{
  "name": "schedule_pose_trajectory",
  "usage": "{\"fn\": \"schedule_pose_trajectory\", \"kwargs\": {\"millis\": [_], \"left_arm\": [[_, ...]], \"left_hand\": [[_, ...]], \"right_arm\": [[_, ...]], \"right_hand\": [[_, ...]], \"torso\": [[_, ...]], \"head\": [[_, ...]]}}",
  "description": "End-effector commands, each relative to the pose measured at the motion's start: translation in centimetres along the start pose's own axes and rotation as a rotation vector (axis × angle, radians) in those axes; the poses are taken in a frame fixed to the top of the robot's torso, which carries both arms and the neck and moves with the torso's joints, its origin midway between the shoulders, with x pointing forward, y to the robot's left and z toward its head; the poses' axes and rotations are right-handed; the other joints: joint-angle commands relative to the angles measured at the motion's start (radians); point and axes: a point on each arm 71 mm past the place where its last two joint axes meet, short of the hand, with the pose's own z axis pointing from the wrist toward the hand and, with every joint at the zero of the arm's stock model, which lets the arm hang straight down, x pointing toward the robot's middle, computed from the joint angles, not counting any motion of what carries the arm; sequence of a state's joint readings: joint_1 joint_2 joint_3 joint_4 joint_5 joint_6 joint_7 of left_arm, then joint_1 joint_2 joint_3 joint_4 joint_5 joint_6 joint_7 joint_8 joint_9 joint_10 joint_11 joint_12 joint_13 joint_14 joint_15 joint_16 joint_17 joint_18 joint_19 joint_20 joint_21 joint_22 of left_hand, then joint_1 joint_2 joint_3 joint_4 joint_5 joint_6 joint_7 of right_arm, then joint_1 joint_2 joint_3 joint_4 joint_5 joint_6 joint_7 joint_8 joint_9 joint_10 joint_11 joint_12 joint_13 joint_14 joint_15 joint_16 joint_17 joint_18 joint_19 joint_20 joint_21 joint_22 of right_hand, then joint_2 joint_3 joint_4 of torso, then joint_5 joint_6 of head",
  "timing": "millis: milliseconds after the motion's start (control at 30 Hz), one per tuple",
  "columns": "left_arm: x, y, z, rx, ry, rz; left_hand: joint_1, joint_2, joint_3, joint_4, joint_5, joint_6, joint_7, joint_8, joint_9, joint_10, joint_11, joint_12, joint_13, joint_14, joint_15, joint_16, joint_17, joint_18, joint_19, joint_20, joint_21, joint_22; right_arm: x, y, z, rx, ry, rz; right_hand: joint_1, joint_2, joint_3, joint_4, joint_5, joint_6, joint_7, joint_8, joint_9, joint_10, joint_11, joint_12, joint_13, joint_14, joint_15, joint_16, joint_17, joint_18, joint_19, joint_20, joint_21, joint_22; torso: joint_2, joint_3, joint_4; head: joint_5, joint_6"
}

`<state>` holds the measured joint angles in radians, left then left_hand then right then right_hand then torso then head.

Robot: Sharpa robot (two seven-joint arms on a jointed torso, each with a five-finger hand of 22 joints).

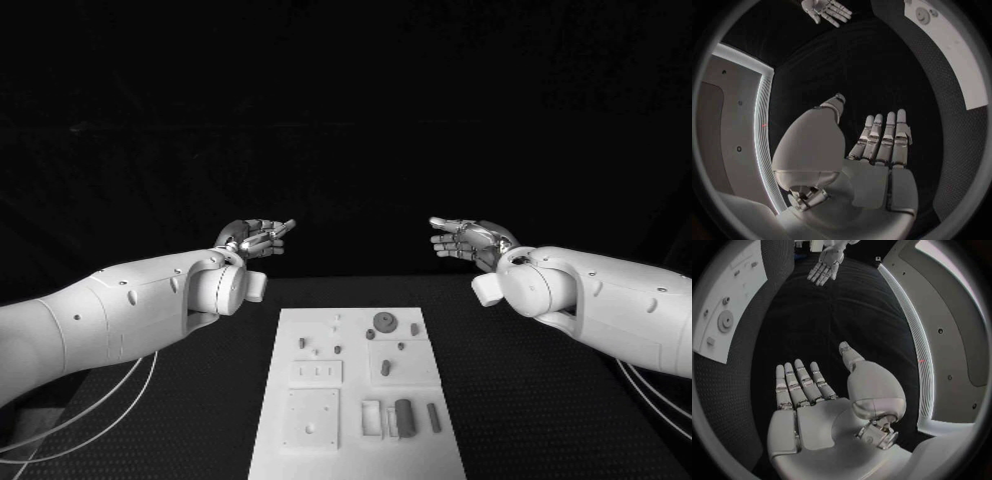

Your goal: Assemble the parts on the task board

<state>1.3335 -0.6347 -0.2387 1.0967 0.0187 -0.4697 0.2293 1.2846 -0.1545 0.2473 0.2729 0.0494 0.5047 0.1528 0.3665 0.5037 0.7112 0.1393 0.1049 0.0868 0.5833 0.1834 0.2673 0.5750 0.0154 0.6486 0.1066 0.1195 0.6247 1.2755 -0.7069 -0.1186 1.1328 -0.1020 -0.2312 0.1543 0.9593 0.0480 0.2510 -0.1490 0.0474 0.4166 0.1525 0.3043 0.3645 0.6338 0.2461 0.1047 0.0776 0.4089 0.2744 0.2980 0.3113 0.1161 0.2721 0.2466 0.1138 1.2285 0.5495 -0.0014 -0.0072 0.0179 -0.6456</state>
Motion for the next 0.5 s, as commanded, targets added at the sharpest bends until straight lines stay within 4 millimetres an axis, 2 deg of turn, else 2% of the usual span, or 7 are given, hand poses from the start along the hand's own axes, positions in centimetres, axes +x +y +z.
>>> {"fn": "schedule_pose_trajectory", "kwargs": {"millis": [33,133,200,300,367,433,500], "left_arm": [[0.5,0.1,-0.4,-0.026,0.112,0.000],[0.6,0.2,-0.7,-0.030,0.165,0.004],[0.6,0.2,-0.9,-0.021,0.203,0.011],[0.5,0.1,-1.2,-0.003,0.243,0.036],[0.6,-0.1,-1.3,0.002,0.260,0.039],[0.7,-0.3,-1.5,0.005,0.254,0.041],[0.9,-0.5,-1.6,0.009,0.263,0.039]], "left_hand": [[0.043,0.016,-0.024,-0.012,0.002,0.048,0.021,0.017,0.003,0.060,0.019,0.025,0.010,0.069,0.004,0.032,0.009,0.013,0.052,-0.016,0.022,0.008],[0.096,0.031,-0.042,-0.029,0.002,0.078,0.030,0.019,-0.002,0.096,0.027,0.034,0.012,0.147,-0.011,0.065,0.018,0.029,0.107,-0.031,0.044,0.013],[0.142,0.049,-0.058,-0.031,0.000,0.111,0.037,0.018,-0.012,0.131,0.026,0.038,0.011,0.188,-0.020,0.069,0.012,0.036,0.146,-0.037,0.049,0.008],[0.190,0.065,-0.076,-0.027,0.002,0.152,0.036,0.017,-0.022,0.177,0.027,0.042,0.010,0.243,-0.036,0.078,0.008,0.043,0.191,-0.050,0.052,0.000],[0.210,0.069,-0.086,-0.023,0.002,0.165,0.033,0.014,-0.028,0.191,0.024,0.040,0.007,0.283,-0.049,0.091,0.011,0.049,0.226,-0.059,0.061,-0.001],[0.230,0.074,-0.100,-0.015,0.002,0.181,0.035,0.012,-0.034,0.215,0.025,0.041,0.007,0.304,-0.054,0.091,0.010,0.049,0.245,-0.065,0.061,-0.007],[0.242,0.074,-0.109,-0.011,0.003,0.186,0.044,0.007,-0.039,0.249,0.030,0.053,0.013,0.353,-0.062,0.114,0.021,0.056,0.284,-0.077,0.077,-0.001]], "right_arm": [[0.3,-0.2,1.1,-0.095,0.081,-0.477],[0.8,-0.3,1.3,-0.109,0.093,-0.548],[1.2,-0.3,1.5,-0.129,0.108,-0.636],[2.0,-0.4,1.5,-0.156,0.149,-0.776],[2.6,-0.4,1.7,-0.157,0.184,-0.833],[3.3,-0.5,1.7,-0.169,0.219,-0.921],[3.5,-0.5,1.7,-0.177,0.218,-0.969]], "right_hand": [[0.104,-0.016,0.059,-0.127,0.003,0.144,0.093,0.069,0.032,0.179,-0.013,0.054,0.017,0.215,-0.032,0.106,0.054,0.085,0.214,-0.001,0.049,0.072],[0.129,-0.025,0.088,-0.141,0.005,0.201,0.079,0.089,0.039,0.245,-0.029,0.070,0.021,0.295,-0.061,0.135,0.064,0.109,0.282,-0.002,0.056,0.060],[0.152,-0.054,0.148,-0.135,0.004,0.218,0.079,0.085,0.037,0.266,-0.032,0.062,0.014,0.349,-0.078,0.148,0.073,0.126,0.341,0.002,0.063,0.051],[0.146,-0.065,0.185,-0.140,0.005,0.255,0.072,0.091,0.042,0.318,-0.048,0.066,0.013,0.413,-0.102,0.165,0.091,0.145,0.401,0.001,0.074,0.049],[0.141,-0.076,0.196,-0.140,0.004,0.273,0.074,0.090,0.045,0.355,-0.061,0.071,0.018,0.447,-0.115,0.172,0.105,0.146,0.434,-0.005,0.081,0.052],[0.136,-0.085,0.201,-0.141,0.005,0.283,0.074,0.087,0.046,0.395,-0.076,0.078,0.026,0.488,-0.134,0.187,0.125,0.146,0.475,-0.018,0.097,0.058],[0.141,-0.090,0.205,-0.142,0.005,0.298,0.067,0.091,0.051,0.424,-0.087,0.085,0.034,0.526,-0.151,0.205,0.143,0.146,0.511,-0.029,0.113,0.065]], "torso": [[0.000,-0.0027,0.0000],[0.002,-0.0033,-0.0026],[0.004,-0.0037,-0.0017],[0.010,-0.0022,0.0007],[0.017,-0.0021,0.0039],[0.024,-0.0019,0.0099],[0.029,-0.0017,0.0149]], "head": [[0.006,-0.032],[0.009,-0.034],[0.006,-0.040],[0.002,-0.041],[0.001,-0.048],[0.000,-0.064],[0.000,-0.069]]}}
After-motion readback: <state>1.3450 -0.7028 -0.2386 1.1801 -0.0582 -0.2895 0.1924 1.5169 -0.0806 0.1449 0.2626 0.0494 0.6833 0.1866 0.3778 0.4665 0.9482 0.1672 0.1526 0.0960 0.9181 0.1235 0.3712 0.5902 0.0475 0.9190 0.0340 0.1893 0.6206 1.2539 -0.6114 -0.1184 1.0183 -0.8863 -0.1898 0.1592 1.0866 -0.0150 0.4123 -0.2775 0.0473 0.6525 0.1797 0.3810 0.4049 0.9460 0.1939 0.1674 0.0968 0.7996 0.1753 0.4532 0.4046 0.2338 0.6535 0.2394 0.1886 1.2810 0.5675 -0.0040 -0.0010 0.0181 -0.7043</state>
